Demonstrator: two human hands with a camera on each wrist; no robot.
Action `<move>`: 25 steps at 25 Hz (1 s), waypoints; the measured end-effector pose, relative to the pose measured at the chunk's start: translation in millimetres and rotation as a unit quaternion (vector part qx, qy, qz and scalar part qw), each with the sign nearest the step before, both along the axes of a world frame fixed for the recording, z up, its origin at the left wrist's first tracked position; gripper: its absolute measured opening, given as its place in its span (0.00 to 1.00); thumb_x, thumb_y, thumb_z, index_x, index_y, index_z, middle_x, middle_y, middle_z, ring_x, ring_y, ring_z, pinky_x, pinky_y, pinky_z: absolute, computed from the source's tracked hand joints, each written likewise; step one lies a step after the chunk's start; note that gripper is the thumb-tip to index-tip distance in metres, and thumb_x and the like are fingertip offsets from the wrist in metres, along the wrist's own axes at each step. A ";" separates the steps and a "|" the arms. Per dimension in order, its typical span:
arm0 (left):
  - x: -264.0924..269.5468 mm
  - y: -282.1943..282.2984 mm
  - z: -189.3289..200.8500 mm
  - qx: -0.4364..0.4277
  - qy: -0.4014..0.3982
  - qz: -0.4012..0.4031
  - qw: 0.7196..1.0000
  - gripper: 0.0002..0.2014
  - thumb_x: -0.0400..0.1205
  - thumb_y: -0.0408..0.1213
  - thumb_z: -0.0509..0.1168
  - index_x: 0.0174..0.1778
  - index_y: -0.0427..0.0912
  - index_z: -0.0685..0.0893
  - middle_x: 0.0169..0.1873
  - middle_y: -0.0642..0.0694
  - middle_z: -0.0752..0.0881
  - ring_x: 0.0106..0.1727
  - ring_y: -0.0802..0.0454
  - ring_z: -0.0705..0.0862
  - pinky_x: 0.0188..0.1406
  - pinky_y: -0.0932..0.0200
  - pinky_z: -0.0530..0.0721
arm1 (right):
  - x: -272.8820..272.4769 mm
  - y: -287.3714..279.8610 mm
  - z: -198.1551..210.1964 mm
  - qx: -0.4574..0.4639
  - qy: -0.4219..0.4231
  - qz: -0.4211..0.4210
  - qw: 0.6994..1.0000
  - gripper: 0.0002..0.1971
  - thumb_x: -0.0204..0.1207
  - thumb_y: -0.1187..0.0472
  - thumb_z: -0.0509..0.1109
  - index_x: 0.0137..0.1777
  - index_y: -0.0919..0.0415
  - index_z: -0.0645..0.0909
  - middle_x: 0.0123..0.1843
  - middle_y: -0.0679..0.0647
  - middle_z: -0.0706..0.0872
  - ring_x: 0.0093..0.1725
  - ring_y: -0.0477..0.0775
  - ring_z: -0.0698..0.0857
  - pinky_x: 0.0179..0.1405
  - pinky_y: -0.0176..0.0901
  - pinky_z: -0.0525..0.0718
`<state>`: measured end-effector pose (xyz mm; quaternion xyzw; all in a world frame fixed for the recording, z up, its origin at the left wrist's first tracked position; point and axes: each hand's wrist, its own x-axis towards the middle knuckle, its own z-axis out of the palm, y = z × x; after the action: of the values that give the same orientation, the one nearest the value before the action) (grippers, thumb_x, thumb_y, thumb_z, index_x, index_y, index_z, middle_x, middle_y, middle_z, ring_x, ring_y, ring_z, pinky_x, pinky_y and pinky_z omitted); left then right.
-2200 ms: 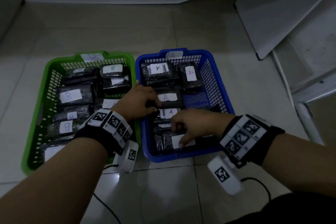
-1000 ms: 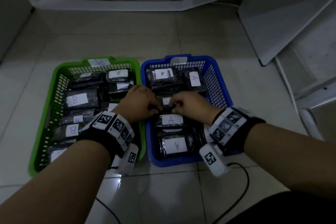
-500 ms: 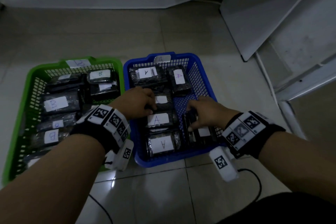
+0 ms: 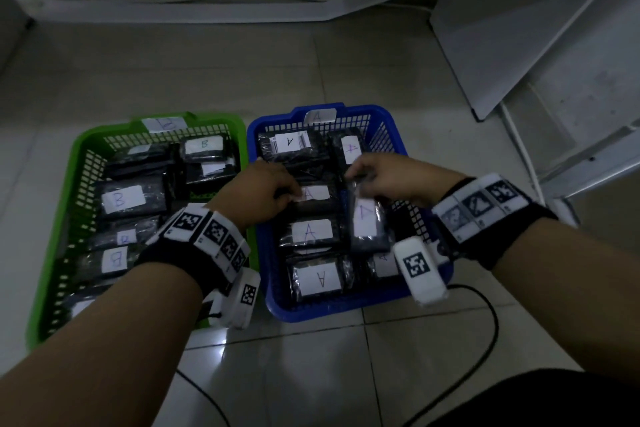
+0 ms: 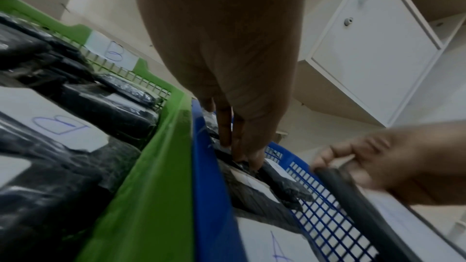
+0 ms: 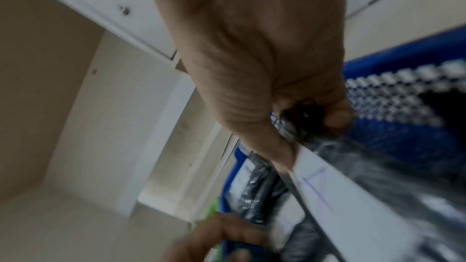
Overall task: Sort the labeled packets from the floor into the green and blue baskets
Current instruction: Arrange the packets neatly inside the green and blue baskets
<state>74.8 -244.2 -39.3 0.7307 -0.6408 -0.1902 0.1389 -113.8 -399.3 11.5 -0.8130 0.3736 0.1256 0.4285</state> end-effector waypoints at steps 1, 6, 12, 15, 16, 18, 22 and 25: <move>2.3 3.2 1.0 -0.009 -0.007 0.020 1.000 0.09 0.78 0.38 0.67 0.51 0.50 0.89 0.51 0.49 0.87 0.56 0.47 0.82 0.66 0.47 0.76 | 6.5 1.4 0.3 0.066 -0.044 -0.062 0.995 0.16 0.76 0.69 0.69 0.62 0.57 0.79 0.52 0.56 0.85 0.44 0.53 0.84 0.36 0.42 0.84; 11.5 15.8 2.9 0.003 0.015 0.042 0.999 0.08 0.75 0.52 0.68 0.47 0.60 0.87 0.49 0.60 0.87 0.54 0.53 0.82 0.57 0.42 0.81 | 14.1 41.9 -34.9 0.245 -0.103 -0.210 0.941 0.16 0.73 0.76 0.69 0.57 0.61 0.74 0.53 0.63 0.79 0.45 0.58 0.84 0.37 0.56 0.91; -3.3 18.6 6.4 0.105 -0.100 -0.009 0.989 0.19 0.70 0.59 0.72 0.56 0.63 0.83 0.57 0.62 0.81 0.65 0.53 0.71 0.63 0.46 0.64 | 9.5 46.0 -57.3 -0.018 -0.050 -0.094 0.994 0.19 0.69 0.59 0.79 0.55 0.58 0.75 0.49 0.55 0.83 0.43 0.55 0.86 0.25 0.39 0.82; -4.0 16.2 6.5 0.102 -0.107 -0.005 0.989 0.16 0.73 0.56 0.70 0.56 0.64 0.82 0.56 0.62 0.81 0.65 0.52 0.72 0.64 0.46 0.64 | 2.5 45.8 -56.6 0.057 -0.047 -0.089 0.993 0.19 0.70 0.62 0.78 0.56 0.61 0.75 0.39 0.55 0.81 0.30 0.52 0.83 0.23 0.44 0.87; -3.0 16.1 6.3 0.101 -0.099 -0.002 0.990 0.15 0.74 0.56 0.70 0.56 0.64 0.82 0.56 0.62 0.81 0.64 0.52 0.72 0.64 0.45 0.65 | 0.2 47.1 -55.4 0.067 -0.043 -0.086 0.993 0.17 0.70 0.62 0.78 0.55 0.62 0.76 0.37 0.55 0.81 0.29 0.51 0.83 0.25 0.45 0.88; -1.6 16.4 5.0 0.099 -0.091 0.002 0.991 0.15 0.74 0.58 0.69 0.56 0.64 0.82 0.56 0.60 0.81 0.64 0.52 0.72 0.66 0.44 0.66 | -4.0 45.4 -48.7 0.062 -0.051 -0.089 0.993 0.15 0.72 0.63 0.77 0.55 0.61 0.78 0.36 0.54 0.82 0.30 0.51 0.83 0.27 0.44 0.87; -1.5 16.4 0.6 0.041 -0.098 -0.009 0.994 0.25 0.73 0.58 0.70 0.66 0.61 0.77 0.66 0.55 0.74 0.69 0.50 0.71 0.71 0.40 0.65 | -14.8 8.3 -25.0 -0.181 -0.018 -0.027 0.983 0.06 0.75 0.66 0.70 0.49 0.62 0.87 0.44 0.53 0.89 0.45 0.51 0.86 0.50 0.38 0.81; -3.1 12.5 -7.6 0.083 -0.109 -0.039 0.990 0.28 0.75 0.58 0.67 0.72 0.63 0.72 0.75 0.59 0.69 0.76 0.54 0.66 0.79 0.42 0.50 | -30.6 -9.7 -34.0 -0.279 0.112 0.100 0.948 0.12 0.78 0.70 0.61 0.53 0.69 0.87 0.56 0.63 0.88 0.56 0.61 0.84 0.61 0.46 0.77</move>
<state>71.7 -231.7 -46.8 0.7308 -0.6619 -0.1670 -0.0009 -144.4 -409.0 -22.5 -0.9140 0.3562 0.1490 0.1250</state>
